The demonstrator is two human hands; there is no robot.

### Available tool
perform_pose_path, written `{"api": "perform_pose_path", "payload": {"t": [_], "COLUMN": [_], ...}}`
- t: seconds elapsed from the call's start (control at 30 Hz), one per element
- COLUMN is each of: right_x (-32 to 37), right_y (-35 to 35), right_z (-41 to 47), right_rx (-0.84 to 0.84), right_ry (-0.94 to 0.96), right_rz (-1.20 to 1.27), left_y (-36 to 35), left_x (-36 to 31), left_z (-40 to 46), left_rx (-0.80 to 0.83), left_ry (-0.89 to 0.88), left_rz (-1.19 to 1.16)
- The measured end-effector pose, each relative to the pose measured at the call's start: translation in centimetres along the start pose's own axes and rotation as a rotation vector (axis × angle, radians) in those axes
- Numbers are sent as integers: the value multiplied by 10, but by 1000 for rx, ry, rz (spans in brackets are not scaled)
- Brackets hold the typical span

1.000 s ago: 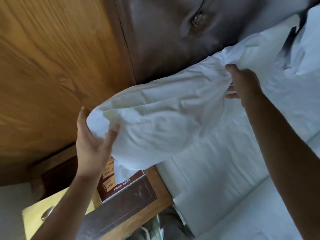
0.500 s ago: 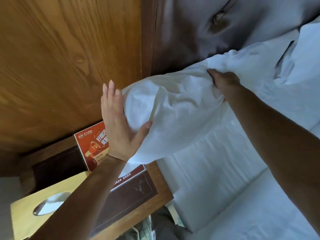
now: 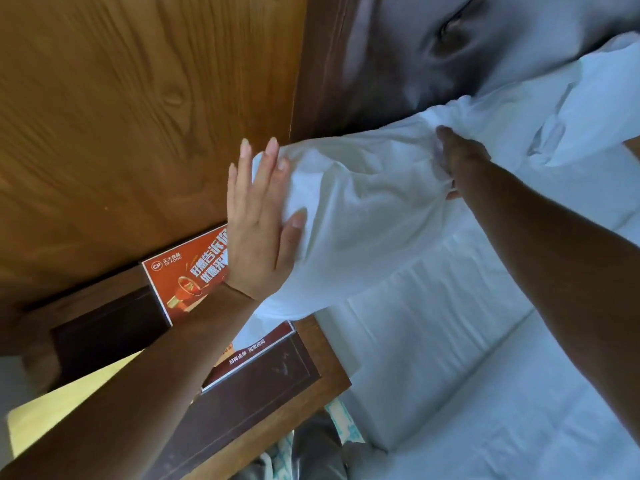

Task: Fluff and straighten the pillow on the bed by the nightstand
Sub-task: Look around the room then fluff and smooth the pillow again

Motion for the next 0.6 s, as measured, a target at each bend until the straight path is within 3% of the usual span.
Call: {"api": "perform_pose_path", "payload": {"t": [0.13,0.23,0.3,0.4,0.6], "right_x": [9,15,15,7,11], "right_y": [7,13,21,31,39], "right_z": [17,29,37,49,68], "right_rx": [55,32,-111,-352,-456], "right_ry": [-40,40,123,163,249], "right_rz": [148,-32,-137,-69,-43], "left_y": [-3,-6,-9,-14,-25], "left_x": [7,9,11,10,5], "left_z": [-2,-4,-4,-4,-3], "left_rx": [-4,-4,-4,-22,-43], "left_ry": [-17,-50,-88,-124,-139], "left_rz": [-86,-107,-84,-93,-125]}}
Point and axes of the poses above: each hand's wrist, its own z-axis towards the middle knuckle, its own y-axis out of the back of the hand, x = y × z, the point moved 7 cm from there along z, towards the middle knuckle, and after that the axes turned 14 degrees about -z, right-handed, at the moved point
